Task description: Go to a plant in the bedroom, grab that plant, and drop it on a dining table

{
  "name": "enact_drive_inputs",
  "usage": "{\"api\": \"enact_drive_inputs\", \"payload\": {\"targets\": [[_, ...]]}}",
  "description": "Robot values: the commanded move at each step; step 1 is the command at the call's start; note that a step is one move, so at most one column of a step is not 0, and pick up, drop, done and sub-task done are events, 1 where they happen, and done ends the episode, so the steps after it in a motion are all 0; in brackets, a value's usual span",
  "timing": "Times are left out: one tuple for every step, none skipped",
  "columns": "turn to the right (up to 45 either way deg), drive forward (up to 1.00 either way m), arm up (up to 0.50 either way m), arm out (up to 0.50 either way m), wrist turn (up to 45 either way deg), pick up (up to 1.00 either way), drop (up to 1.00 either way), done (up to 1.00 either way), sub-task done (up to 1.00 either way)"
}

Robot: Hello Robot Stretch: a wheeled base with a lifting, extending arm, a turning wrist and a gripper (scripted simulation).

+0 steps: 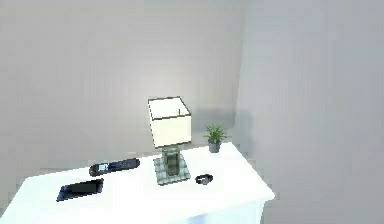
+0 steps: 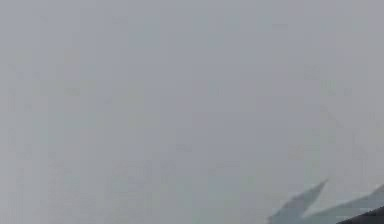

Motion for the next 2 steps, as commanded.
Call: {"api": "enact_drive_inputs", "payload": {"targets": [[27.0,0.00,0.00,0.00,0.0,0.00,0.00,0.00,0.00],[0.0,0.25,0.00,0.00,0.0,0.00,0.00,0.00,0.00]]}}
